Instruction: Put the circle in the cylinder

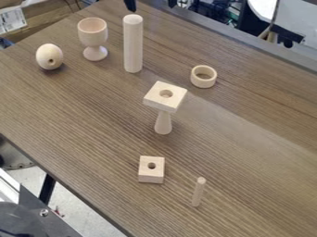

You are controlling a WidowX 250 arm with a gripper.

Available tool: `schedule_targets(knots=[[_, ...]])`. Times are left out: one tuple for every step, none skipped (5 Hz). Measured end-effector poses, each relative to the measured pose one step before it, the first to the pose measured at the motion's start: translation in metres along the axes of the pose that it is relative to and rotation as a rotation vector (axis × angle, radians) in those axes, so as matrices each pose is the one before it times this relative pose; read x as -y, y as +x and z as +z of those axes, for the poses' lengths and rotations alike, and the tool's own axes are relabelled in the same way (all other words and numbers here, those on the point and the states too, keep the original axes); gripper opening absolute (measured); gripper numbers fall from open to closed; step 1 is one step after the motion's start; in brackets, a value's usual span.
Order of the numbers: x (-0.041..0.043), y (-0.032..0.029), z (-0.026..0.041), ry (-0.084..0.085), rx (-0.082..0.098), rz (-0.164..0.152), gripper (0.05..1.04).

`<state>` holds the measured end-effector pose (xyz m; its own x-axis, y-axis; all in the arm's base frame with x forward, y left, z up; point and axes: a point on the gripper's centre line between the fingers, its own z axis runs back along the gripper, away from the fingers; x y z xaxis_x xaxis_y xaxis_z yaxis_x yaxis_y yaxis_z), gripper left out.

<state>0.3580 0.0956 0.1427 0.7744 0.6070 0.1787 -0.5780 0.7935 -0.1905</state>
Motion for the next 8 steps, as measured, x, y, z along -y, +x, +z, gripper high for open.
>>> schedule_targets(knots=[[-0.00255,-0.00434,-0.01218,0.0128,-0.0361,0.0032,1.001],[0.01685,0.00937,0.00353,0.0271,0.0103,-0.0701,1.001],[0.03516,0.00784,0.01061,-0.0056,0.0362,-0.1103,1.001],[0.01033,0.00935,0.00245,0.015,0.0108,-0.0438,1.001],[0.02075,0.00191,-0.01346,-0.0095,-0.0439,-0.0755,1.001],[0.00441,-0.00373,-0.02023,-0.0114,-0.053,-0.0336,1.001],[0.00689,-0.00218,-0.01952,-0.0081,-0.0509,-0.0291,1.001],[0.01128,-0.00214,-0.01145,-0.0196,-0.0177,-0.0281,1.001]])
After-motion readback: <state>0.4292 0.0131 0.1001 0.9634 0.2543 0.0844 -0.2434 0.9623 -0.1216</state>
